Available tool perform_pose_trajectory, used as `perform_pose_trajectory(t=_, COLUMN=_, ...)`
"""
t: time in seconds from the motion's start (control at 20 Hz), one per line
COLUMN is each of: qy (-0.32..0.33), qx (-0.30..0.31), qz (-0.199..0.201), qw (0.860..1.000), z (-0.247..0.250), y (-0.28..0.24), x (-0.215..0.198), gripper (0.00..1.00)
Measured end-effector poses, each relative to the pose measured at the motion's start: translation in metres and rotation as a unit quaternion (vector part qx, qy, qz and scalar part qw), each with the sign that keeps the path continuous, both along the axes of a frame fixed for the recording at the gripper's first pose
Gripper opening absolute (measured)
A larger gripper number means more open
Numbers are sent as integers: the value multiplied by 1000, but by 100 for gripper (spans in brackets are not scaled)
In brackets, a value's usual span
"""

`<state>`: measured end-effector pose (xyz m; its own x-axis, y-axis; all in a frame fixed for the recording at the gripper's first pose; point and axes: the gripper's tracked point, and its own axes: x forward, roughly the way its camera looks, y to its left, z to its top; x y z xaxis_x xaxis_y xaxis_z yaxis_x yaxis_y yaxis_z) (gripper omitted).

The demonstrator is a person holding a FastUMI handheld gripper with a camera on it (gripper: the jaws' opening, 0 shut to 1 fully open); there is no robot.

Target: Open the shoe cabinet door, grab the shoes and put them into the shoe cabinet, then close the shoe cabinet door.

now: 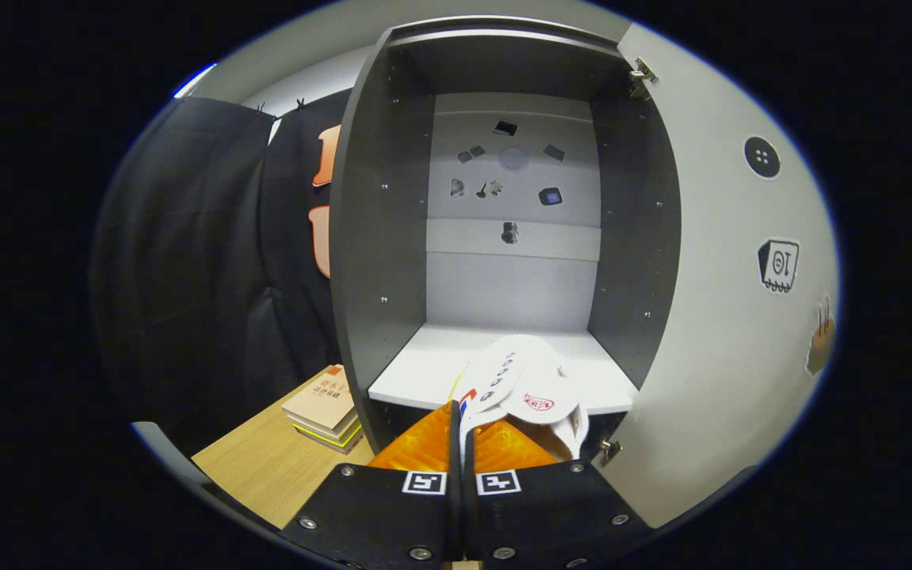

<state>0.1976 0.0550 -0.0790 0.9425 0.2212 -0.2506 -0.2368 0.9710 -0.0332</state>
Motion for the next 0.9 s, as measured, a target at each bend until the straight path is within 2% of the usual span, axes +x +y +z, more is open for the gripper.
perform_pose_trajectory(t=0.35, qy=-10, qx=9, qz=8, qw=1000, z=20, y=9, x=79, gripper=0)
perform_pose_trajectory(t=0.75, qy=26, qx=-3, qz=5, qw=1000, z=-17, y=10, x=175, gripper=0)
perform_pose_trajectory(t=0.9, qy=50, qx=-2, qz=-2, qw=999, z=-37, y=8, x=198, gripper=0)
